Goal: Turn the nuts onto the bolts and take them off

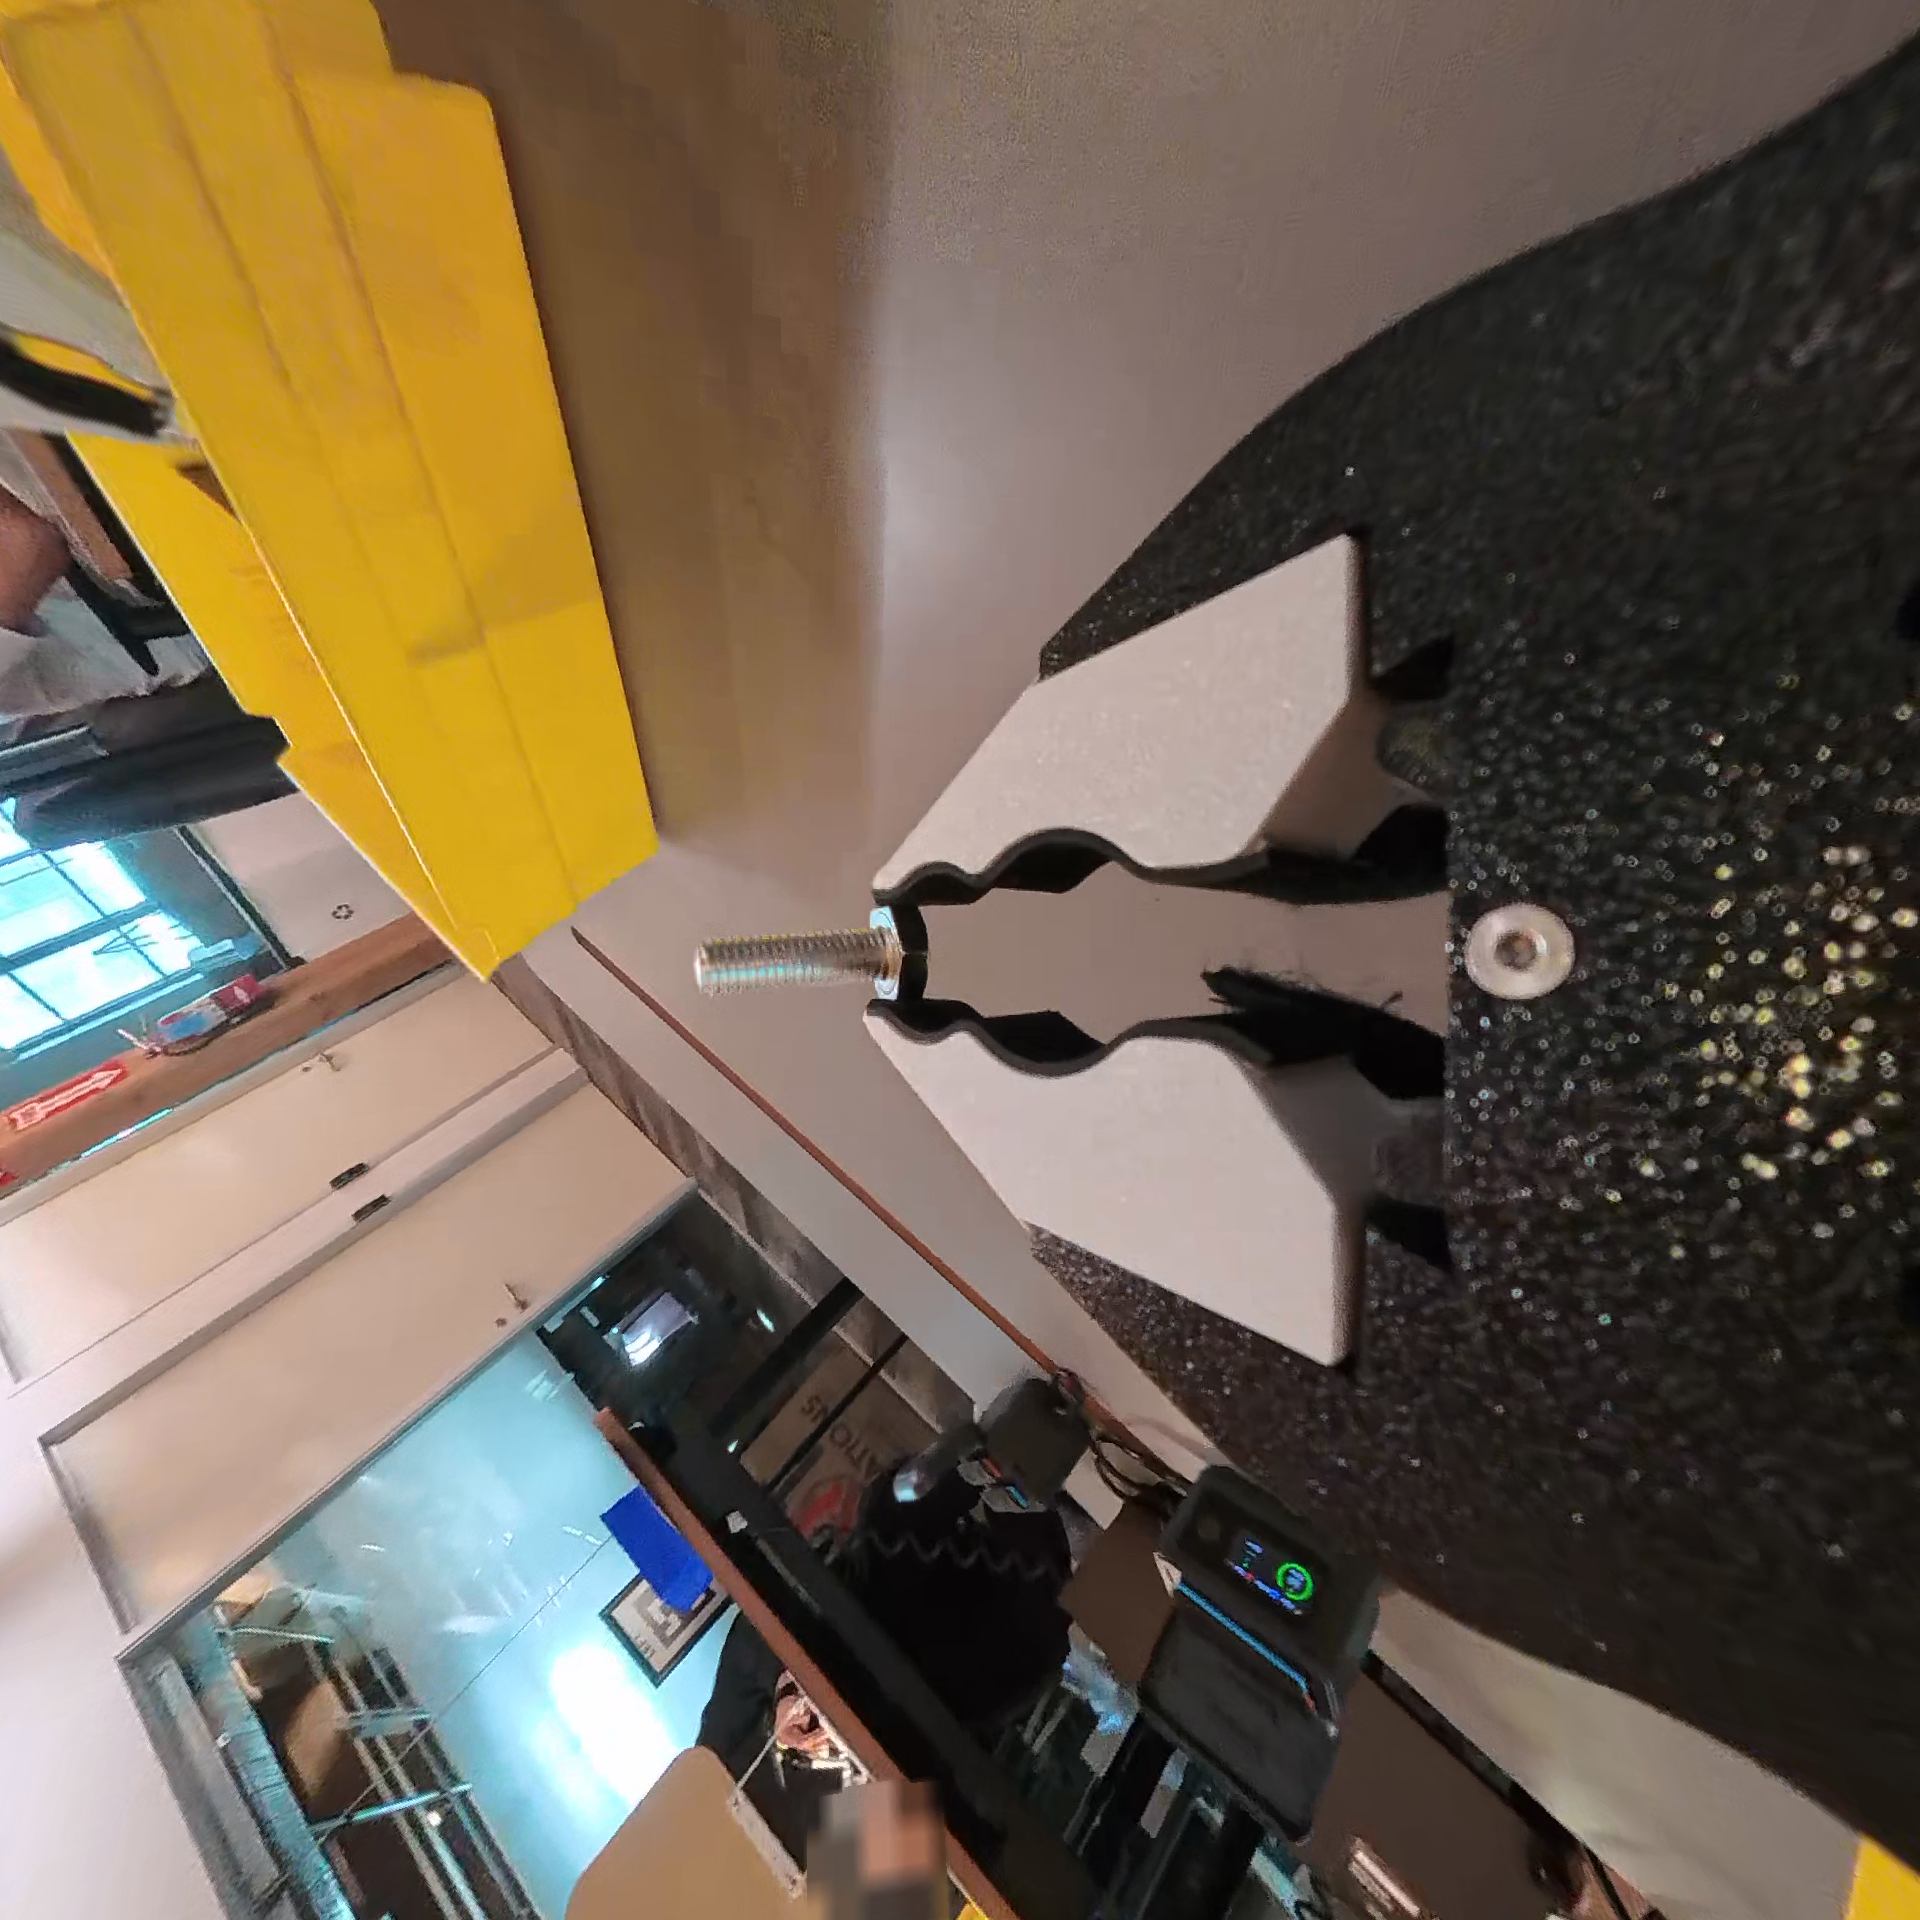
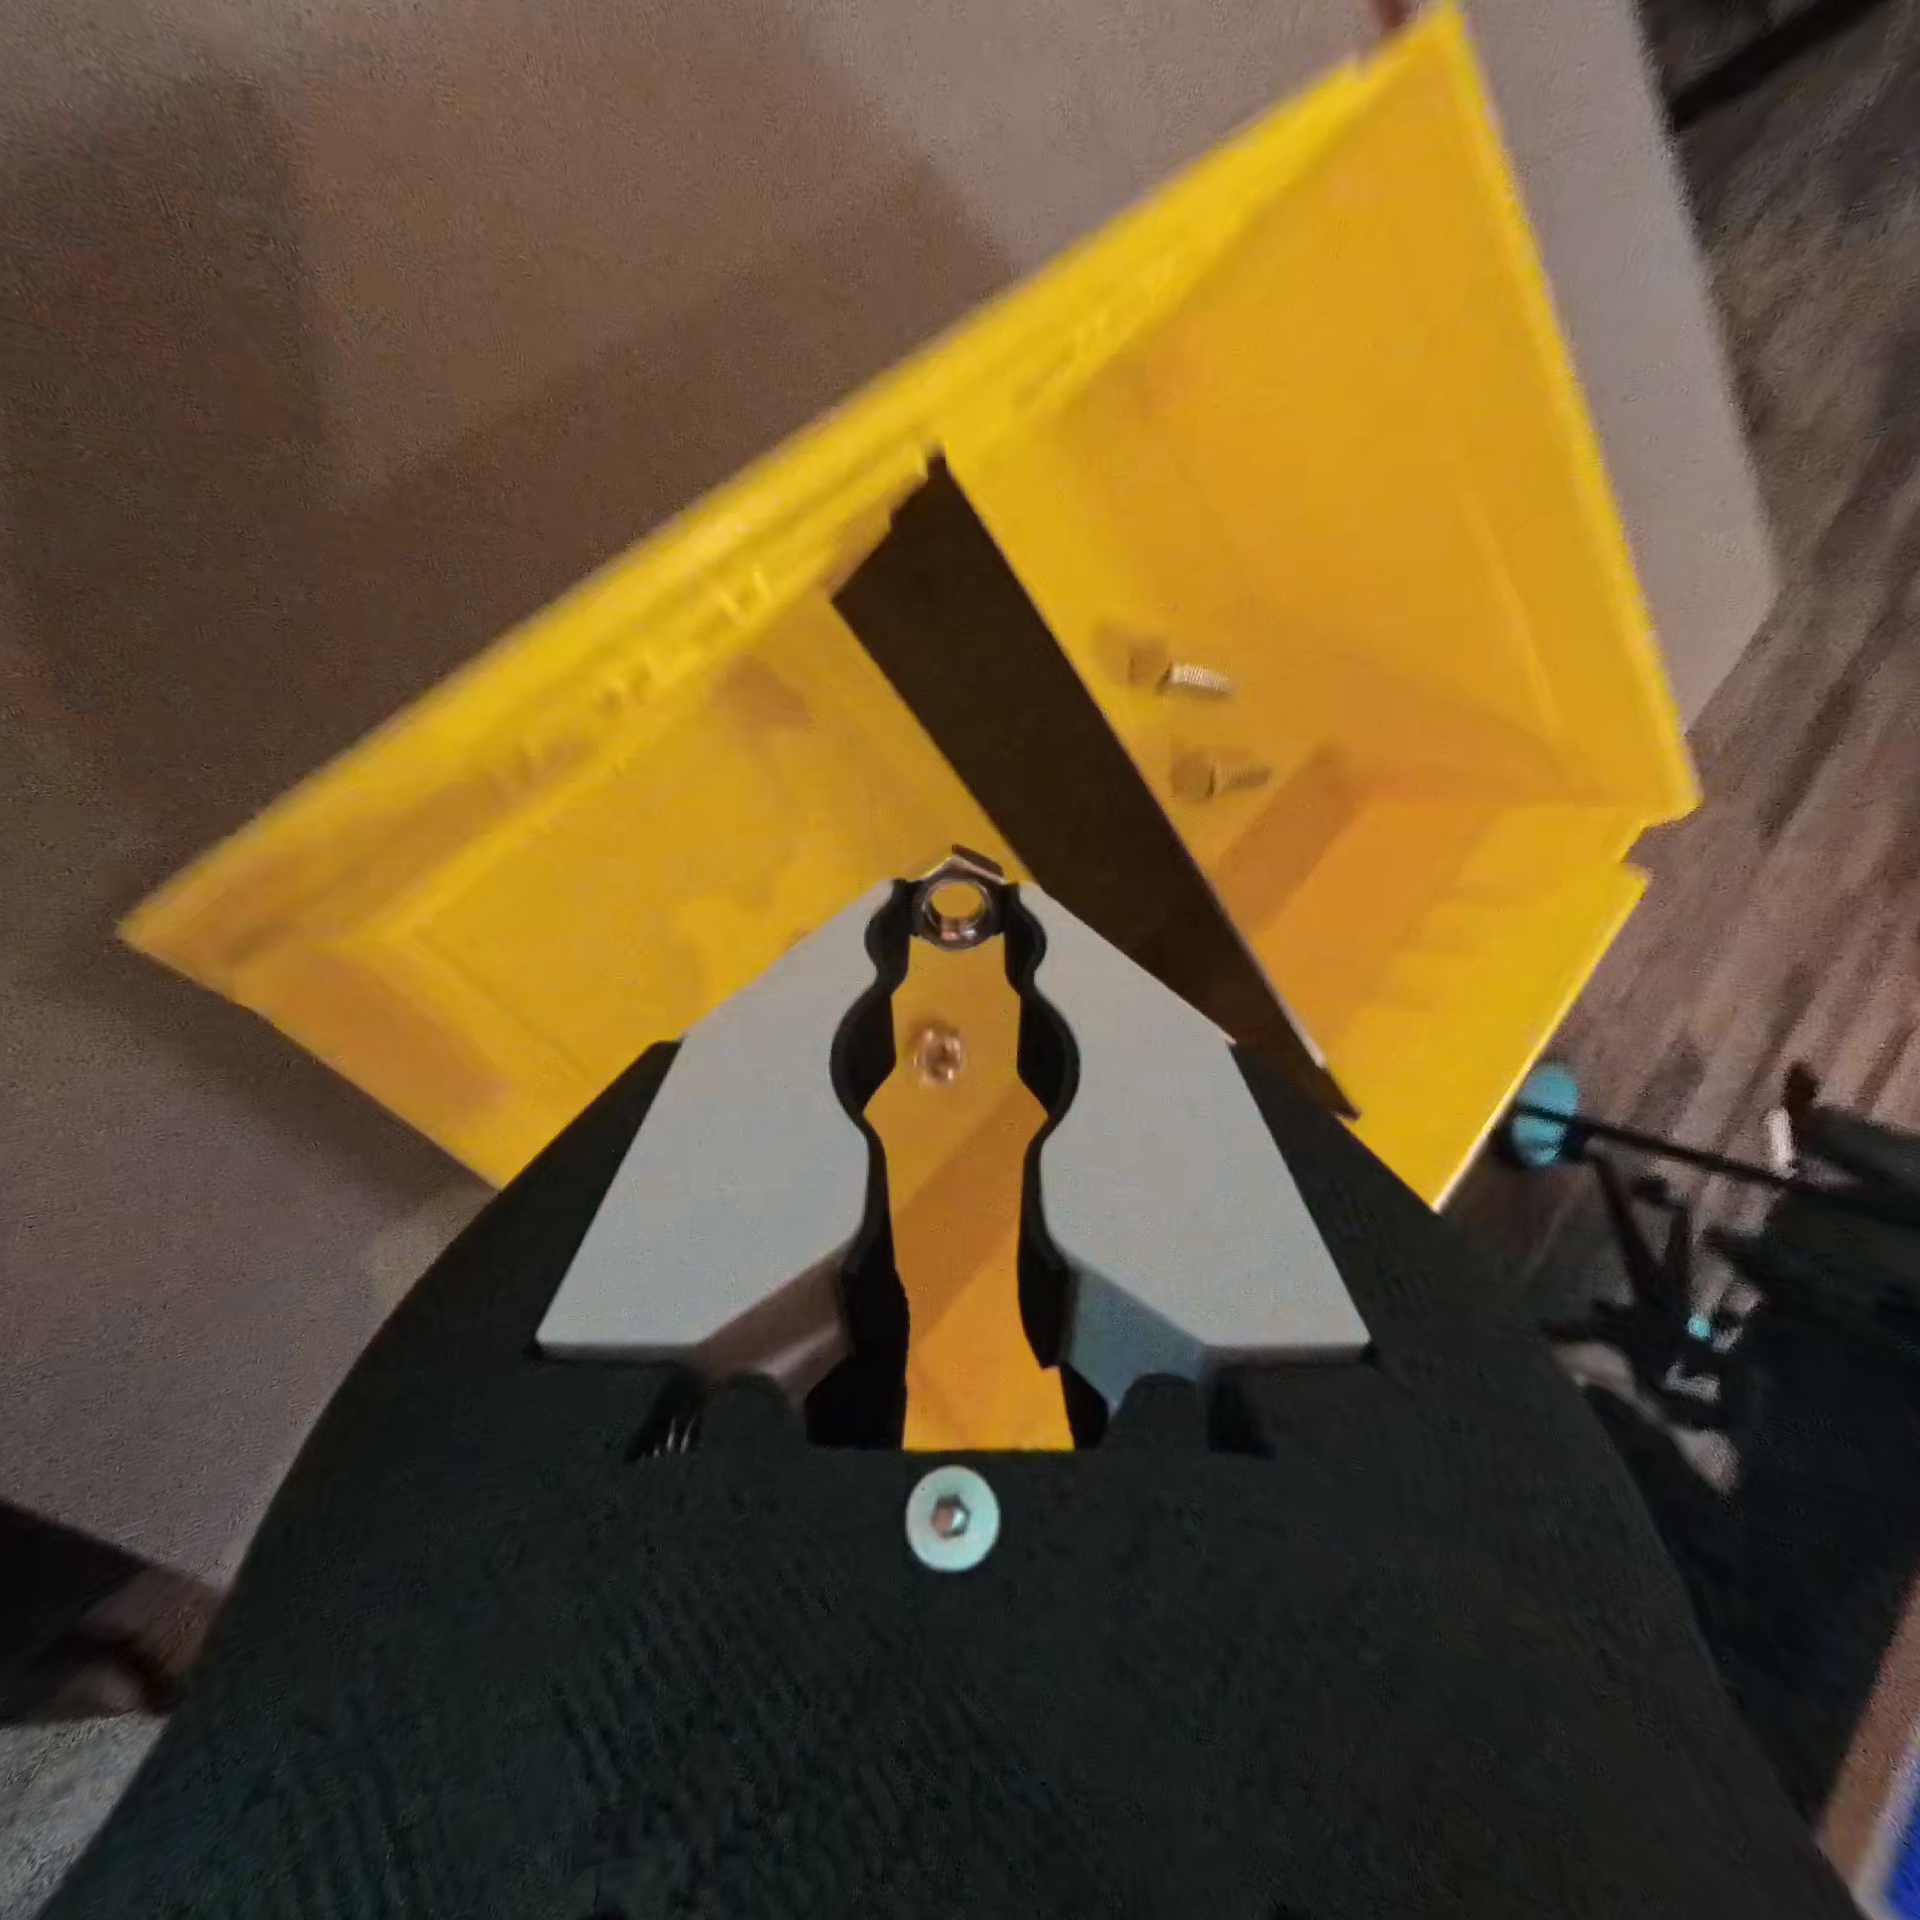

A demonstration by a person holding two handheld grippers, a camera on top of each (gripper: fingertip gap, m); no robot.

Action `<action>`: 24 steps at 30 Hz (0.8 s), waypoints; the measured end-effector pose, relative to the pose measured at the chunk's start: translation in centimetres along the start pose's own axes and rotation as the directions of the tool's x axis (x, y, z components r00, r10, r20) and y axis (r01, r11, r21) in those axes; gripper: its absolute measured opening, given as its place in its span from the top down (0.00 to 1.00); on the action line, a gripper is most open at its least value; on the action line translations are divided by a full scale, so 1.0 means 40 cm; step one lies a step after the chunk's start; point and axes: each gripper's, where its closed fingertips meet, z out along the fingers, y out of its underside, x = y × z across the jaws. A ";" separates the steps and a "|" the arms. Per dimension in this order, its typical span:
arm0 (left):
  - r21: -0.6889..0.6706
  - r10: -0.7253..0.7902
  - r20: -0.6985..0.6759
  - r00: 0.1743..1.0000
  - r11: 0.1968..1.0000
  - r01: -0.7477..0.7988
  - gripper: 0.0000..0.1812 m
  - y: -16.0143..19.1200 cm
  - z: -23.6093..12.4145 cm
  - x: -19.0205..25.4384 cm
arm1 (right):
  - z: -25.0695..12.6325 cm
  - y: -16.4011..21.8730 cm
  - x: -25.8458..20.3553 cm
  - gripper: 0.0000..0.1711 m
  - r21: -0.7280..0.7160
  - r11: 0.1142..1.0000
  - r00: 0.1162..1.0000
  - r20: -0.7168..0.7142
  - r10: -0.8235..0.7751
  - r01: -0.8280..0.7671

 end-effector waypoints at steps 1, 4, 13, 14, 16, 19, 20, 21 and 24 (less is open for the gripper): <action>0.006 0.004 -0.003 1.000 1.000 -0.004 0.91 -0.002 0.003 0.008 | 0.024 0.052 0.010 0.90 -0.078 0.997 0.999 0.037 0.024 -0.021; 0.004 -0.005 -0.036 0.999 1.000 0.005 0.91 0.003 0.011 0.034 | 0.080 0.147 0.026 0.90 -0.200 0.979 0.992 0.112 0.058 -0.035; 0.012 -0.050 -0.052 0.997 0.999 0.050 0.91 0.008 0.007 0.036 | 0.140 0.099 0.006 0.91 -0.128 0.992 0.965 0.257 0.056 -0.024; 0.009 -0.047 -0.055 0.997 0.999 0.047 0.91 0.008 0.007 0.039 | 0.148 0.100 0.004 0.90 -0.150 0.988 0.963 0.264 0.062 -0.022; 0.007 -0.036 -0.061 0.997 0.999 0.036 0.91 0.008 0.006 0.044 | 0.159 0.103 0.004 0.84 -0.188 0.982 0.963 0.260 0.073 -0.024; 0.007 -0.030 -0.069 0.997 1.000 0.030 0.91 0.007 0.005 0.051 | 0.126 0.088 0.014 0.75 -0.203 0.977 0.970 0.216 0.114 -0.070; 0.011 -0.031 -0.068 0.997 0.999 0.032 0.91 0.004 0.004 0.051 | 0.099 0.072 0.024 0.75 -0.181 0.980 0.978 0.176 0.110 -0.077; 0.017 -0.036 -0.064 0.997 0.999 0.037 0.91 0.001 0.003 0.050 | 0.066 0.046 0.038 0.76 -0.134 0.987 0.988 0.118 0.100 -0.084; 0.079 -0.080 -0.066 0.995 0.993 0.085 0.91 -0.033 0.000 0.052 | -0.053 -0.129 0.030 0.81 0.196 0.975 0.995 -0.002 0.103 -0.101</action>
